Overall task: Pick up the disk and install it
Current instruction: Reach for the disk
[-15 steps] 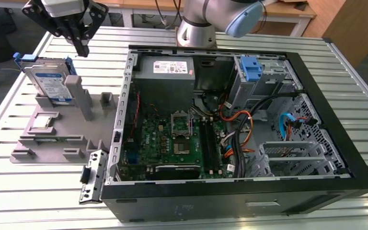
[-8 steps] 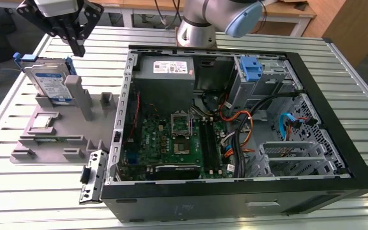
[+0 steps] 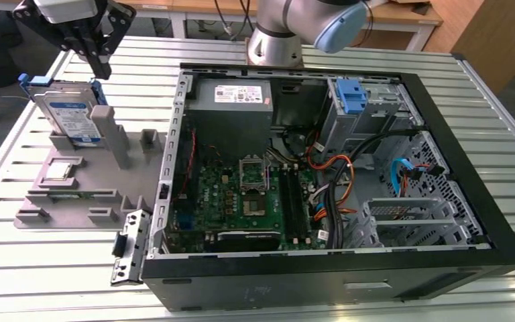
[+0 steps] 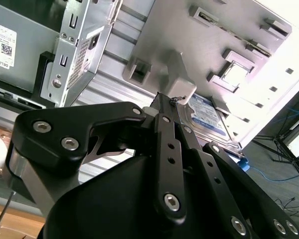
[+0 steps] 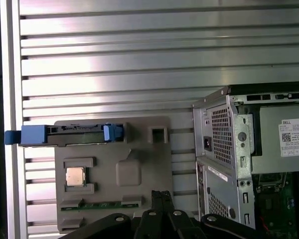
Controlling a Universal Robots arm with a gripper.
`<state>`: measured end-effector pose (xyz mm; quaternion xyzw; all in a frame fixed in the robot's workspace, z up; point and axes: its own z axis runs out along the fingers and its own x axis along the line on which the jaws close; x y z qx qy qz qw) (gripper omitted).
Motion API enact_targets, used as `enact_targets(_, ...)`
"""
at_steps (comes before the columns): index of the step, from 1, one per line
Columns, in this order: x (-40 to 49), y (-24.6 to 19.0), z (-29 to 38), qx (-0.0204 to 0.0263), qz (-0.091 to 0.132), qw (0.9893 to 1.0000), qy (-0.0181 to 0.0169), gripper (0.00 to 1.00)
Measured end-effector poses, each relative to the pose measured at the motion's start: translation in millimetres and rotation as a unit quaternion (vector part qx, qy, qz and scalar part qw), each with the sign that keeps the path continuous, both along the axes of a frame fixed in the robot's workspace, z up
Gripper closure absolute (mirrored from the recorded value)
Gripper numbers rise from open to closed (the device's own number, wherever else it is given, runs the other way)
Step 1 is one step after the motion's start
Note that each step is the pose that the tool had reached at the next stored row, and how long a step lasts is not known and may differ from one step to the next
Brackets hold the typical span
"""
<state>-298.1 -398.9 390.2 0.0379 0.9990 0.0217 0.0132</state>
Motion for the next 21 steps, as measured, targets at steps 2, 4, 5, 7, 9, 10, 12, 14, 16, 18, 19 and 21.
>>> enact_targets(2, -2.3, 0.0, -0.1, 0.0000, 0.000, 1.0000, 0.0000, 0.90)
enact_targets(4, -4.4, 0.0, -0.1, 0.0000, 0.000, 1.0000, 0.0000, 0.90)
enact_targets(5, -5.1, 0.0, -0.1, 0.0000, 0.000, 1.0000, 0.0000, 0.90)
enact_targets(7, -5.8, 0.0, -0.1, 0.0000, 0.000, 1.0000, 0.0000, 0.90)
enact_targets(9, -6.3, 0.0, -0.1, 0.0000, 0.000, 1.0000, 0.0000, 0.90)
enact_targets(10, -6.3, 0.0, -0.1, 0.0000, 0.000, 1.0000, 0.0000, 0.90)
enact_targets(12, -7.1, 0.0, -0.1, 0.0000, 0.000, 1.0000, 0.0000, 0.90)
enact_targets(14, -7.2, 0.0, -0.1, 0.0000, 0.000, 1.0000, 0.0000, 0.90)
enact_targets(16, -7.6, 0.0, -0.1, 0.0000, 0.000, 1.0000, 0.0000, 0.90)
enact_targets(18, -8.3, 0.0, -0.1, 0.0000, 0.000, 1.0000, 0.0000, 0.90)
enact_targets(19, -8.8, 0.0, -0.1, 0.0000, 0.000, 1.0000, 0.0000, 0.90)
enact_targets(21, -9.8, 0.0, -0.1, 0.0000, 0.000, 1.0000, 0.0000, 0.90)
